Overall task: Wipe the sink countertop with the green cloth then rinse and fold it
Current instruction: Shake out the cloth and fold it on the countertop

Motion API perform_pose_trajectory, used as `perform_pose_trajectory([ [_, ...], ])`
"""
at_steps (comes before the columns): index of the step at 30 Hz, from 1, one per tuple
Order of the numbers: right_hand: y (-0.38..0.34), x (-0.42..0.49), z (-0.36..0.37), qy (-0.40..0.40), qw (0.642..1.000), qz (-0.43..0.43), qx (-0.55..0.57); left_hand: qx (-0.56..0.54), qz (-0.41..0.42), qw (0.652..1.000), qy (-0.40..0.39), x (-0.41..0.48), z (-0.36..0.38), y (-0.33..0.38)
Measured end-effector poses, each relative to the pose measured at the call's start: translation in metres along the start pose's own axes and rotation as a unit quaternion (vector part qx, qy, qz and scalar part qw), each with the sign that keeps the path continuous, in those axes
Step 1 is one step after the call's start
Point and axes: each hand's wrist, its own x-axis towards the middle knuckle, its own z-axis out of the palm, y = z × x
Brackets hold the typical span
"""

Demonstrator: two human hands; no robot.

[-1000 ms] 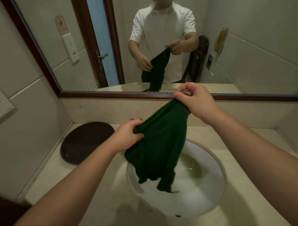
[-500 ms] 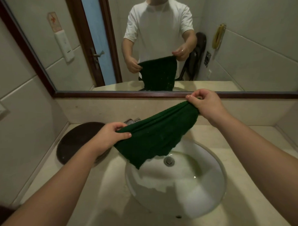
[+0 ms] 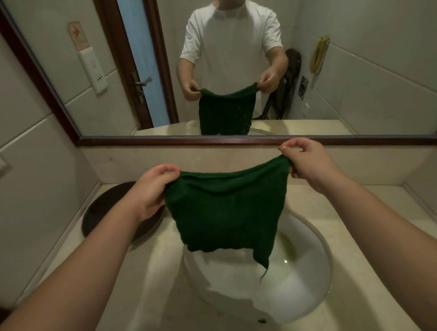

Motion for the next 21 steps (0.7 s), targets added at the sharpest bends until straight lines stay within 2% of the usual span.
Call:
perform_pose_trajectory([
  [2, -0.003, -0.007, 0.004, -0.019, 0.999, -0.023, -0.012, 0.071, 0.024, 0.997, 0.015, -0.001, 0.01, 0.002],
  [5, -0.009, -0.017, 0.009, -0.064, 0.997, -0.045, -0.012, 0.097, 0.044, 0.994, 0.019, 0.0, 0.02, 0.003],
  [9, -0.013, -0.024, 0.006, -0.15, 0.987, -0.022, 0.051, 0.063, -0.02, 0.994, -0.09, -0.002, 0.007, 0.002],
  [12, -0.013, -0.027, 0.004, -0.232, 0.969, -0.009, 0.083, 0.08, -0.012, 0.994, -0.075, -0.005, 0.006, 0.001],
  [15, -0.015, -0.03, 0.01, -0.242, 0.969, -0.051, 0.017, 0.127, 0.024, 0.991, -0.028, -0.01, 0.019, 0.001],
  [18, -0.019, -0.035, 0.017, -0.222, 0.967, -0.101, -0.07, 0.196, 0.033, 0.979, -0.039, -0.014, 0.026, 0.002],
  [21, -0.023, -0.038, 0.023, -0.224, 0.948, -0.169, -0.15, 0.211, 0.048, 0.975, -0.041, -0.017, 0.037, 0.003],
])
